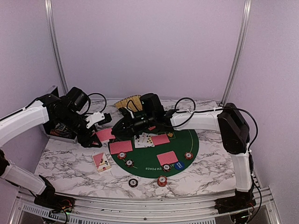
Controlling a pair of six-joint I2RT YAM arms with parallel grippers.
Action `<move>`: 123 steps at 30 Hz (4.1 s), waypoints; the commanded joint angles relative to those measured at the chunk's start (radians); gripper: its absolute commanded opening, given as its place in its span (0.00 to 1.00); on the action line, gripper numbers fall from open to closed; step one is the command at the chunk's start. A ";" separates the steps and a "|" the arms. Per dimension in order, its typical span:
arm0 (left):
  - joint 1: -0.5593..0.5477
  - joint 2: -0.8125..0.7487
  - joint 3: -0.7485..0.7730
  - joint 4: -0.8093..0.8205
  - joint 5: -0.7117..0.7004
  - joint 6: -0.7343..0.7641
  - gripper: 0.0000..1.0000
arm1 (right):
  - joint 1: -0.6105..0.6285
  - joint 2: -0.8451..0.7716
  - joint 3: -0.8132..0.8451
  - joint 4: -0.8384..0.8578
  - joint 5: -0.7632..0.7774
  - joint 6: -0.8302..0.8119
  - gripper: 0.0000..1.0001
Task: Distribute texas hold em gaming equipment
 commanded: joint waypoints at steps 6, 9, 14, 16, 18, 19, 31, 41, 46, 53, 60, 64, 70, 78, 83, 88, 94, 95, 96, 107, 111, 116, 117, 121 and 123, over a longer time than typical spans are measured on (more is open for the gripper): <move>0.003 -0.006 0.015 -0.003 -0.024 0.019 0.00 | -0.055 -0.095 -0.067 0.075 -0.021 0.065 0.00; 0.003 -0.007 0.013 -0.003 -0.039 0.020 0.00 | -0.075 -0.119 -0.109 0.077 -0.023 0.063 0.00; 0.004 -0.009 0.002 -0.003 -0.067 0.026 0.00 | -0.141 -0.173 -0.162 -0.034 -0.013 -0.028 0.00; 0.007 -0.008 0.000 -0.003 -0.077 0.026 0.00 | -0.192 -0.201 -0.194 -0.088 0.000 -0.091 0.00; 0.012 -0.006 -0.005 -0.003 -0.089 0.027 0.00 | -0.252 -0.227 -0.221 -0.183 0.034 -0.173 0.00; 0.015 -0.003 -0.008 -0.003 -0.093 0.027 0.00 | -0.280 -0.237 -0.232 -0.226 0.048 -0.210 0.00; 0.127 0.007 -0.029 0.004 -0.103 0.052 0.00 | -0.495 -0.187 -0.331 -0.394 0.168 -0.437 0.00; 0.212 0.008 -0.104 0.072 -0.106 0.053 0.00 | -0.493 -0.090 -0.291 -0.475 0.305 -0.525 0.00; 0.244 0.022 -0.136 0.121 -0.126 0.043 0.00 | -0.479 -0.100 -0.285 -0.526 0.388 -0.565 0.00; 0.268 0.046 -0.185 0.216 -0.199 -0.001 0.00 | -0.433 -0.107 -0.253 -0.594 0.504 -0.602 0.20; 0.271 0.082 -0.256 0.324 -0.268 -0.068 0.00 | -0.404 -0.173 -0.218 -0.651 0.582 -0.606 0.46; 0.271 0.096 -0.305 0.375 -0.271 -0.094 0.00 | -0.404 -0.250 -0.219 -0.662 0.601 -0.593 0.54; 0.271 0.155 -0.331 0.470 -0.311 -0.163 0.00 | -0.404 -0.351 -0.265 -0.650 0.638 -0.571 0.70; 0.265 0.238 -0.338 0.551 -0.304 -0.257 0.00 | -0.404 -0.438 -0.339 -0.614 0.643 -0.536 0.94; 0.241 0.258 -0.365 0.601 -0.324 -0.306 0.00 | -0.404 -0.485 -0.359 -0.609 0.668 -0.527 0.99; 0.212 0.282 -0.364 0.604 -0.324 -0.348 0.00 | -0.404 -0.514 -0.375 -0.597 0.690 -0.518 0.99; 0.202 0.310 -0.363 0.602 -0.285 -0.369 0.26 | -0.404 -0.540 -0.401 -0.582 0.706 -0.509 0.99; 0.202 0.310 -0.365 0.602 -0.282 -0.368 0.33 | -0.404 -0.543 -0.405 -0.581 0.707 -0.505 0.99; 0.204 0.311 -0.368 0.602 -0.282 -0.368 0.41 | -0.404 -0.546 -0.411 -0.578 0.707 -0.503 0.99; 0.208 0.250 -0.358 0.561 -0.257 -0.343 0.99 | -0.402 -0.588 -0.425 -0.573 0.733 -0.483 0.99; 0.228 0.211 -0.344 0.519 -0.255 -0.320 0.99 | -0.402 -0.610 -0.419 -0.586 0.755 -0.486 0.99; 0.264 0.129 -0.273 0.429 -0.222 -0.290 0.99 | -0.402 -0.662 -0.462 -0.557 0.818 -0.500 0.99; 0.271 0.113 -0.254 0.407 -0.204 -0.280 0.99 | -0.402 -0.678 -0.478 -0.541 0.847 -0.508 0.99; 0.298 0.056 -0.217 0.398 -0.210 -0.240 0.99 | -0.414 -0.727 -0.528 -0.514 1.011 -0.530 0.99; 0.324 0.027 -0.221 0.418 -0.200 -0.224 0.99 | -0.449 -0.757 -0.564 -0.492 1.071 -0.529 0.99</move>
